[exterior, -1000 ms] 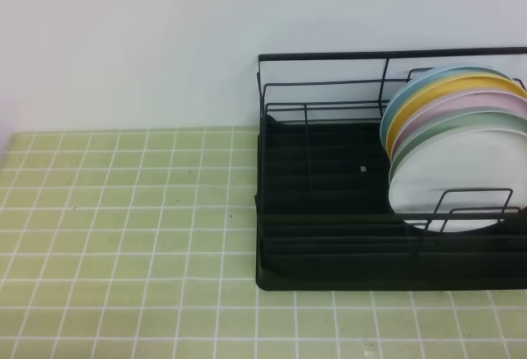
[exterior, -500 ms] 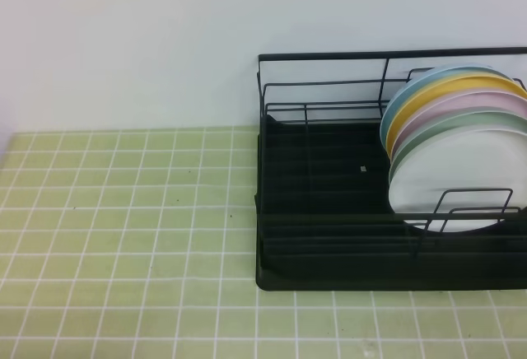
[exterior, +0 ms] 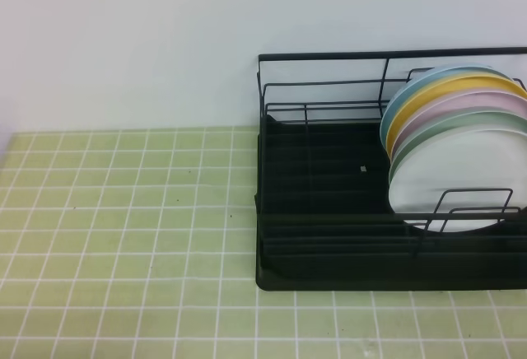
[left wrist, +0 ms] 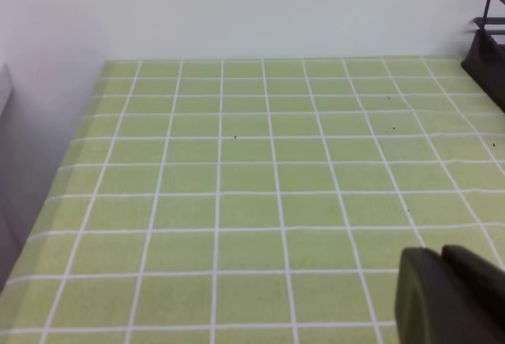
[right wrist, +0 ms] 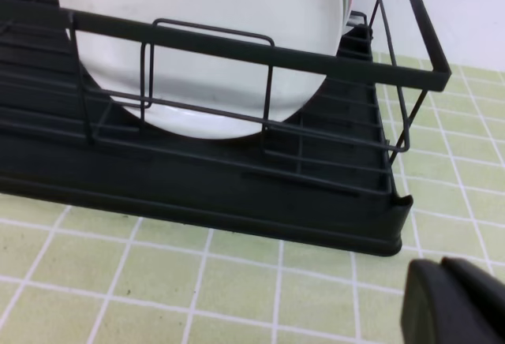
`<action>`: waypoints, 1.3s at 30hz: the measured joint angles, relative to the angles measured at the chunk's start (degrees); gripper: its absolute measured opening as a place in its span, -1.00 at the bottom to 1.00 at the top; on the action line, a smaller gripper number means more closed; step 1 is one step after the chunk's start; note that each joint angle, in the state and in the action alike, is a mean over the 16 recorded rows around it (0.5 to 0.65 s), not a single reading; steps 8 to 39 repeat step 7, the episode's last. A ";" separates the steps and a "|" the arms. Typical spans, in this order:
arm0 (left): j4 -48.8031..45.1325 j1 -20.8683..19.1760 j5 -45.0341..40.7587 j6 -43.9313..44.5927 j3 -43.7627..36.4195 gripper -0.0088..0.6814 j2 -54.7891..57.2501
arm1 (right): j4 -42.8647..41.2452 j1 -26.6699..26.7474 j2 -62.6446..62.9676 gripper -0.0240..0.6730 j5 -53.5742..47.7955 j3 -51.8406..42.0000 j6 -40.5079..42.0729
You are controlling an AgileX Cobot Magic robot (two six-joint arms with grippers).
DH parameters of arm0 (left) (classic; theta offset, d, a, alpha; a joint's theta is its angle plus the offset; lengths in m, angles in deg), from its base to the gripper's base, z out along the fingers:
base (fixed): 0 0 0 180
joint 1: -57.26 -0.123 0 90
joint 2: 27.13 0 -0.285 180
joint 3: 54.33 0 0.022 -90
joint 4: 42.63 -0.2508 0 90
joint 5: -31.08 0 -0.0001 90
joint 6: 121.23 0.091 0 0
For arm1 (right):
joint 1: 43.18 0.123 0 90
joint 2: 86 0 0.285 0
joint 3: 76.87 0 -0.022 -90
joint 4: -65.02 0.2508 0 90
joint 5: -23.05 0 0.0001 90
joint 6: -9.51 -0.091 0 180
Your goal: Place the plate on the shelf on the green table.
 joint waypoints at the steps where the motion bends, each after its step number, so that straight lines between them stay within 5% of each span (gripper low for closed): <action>1: 0.00 0.00 0.01 0.00 0.00 -0.98 0.00 | 0.00 0.00 0.00 -0.94 0.02 0.00 0.00; 39: 0.00 0.00 0.01 0.04 0.00 -0.98 0.00 | 0.00 0.00 0.00 -0.94 -0.14 0.00 0.01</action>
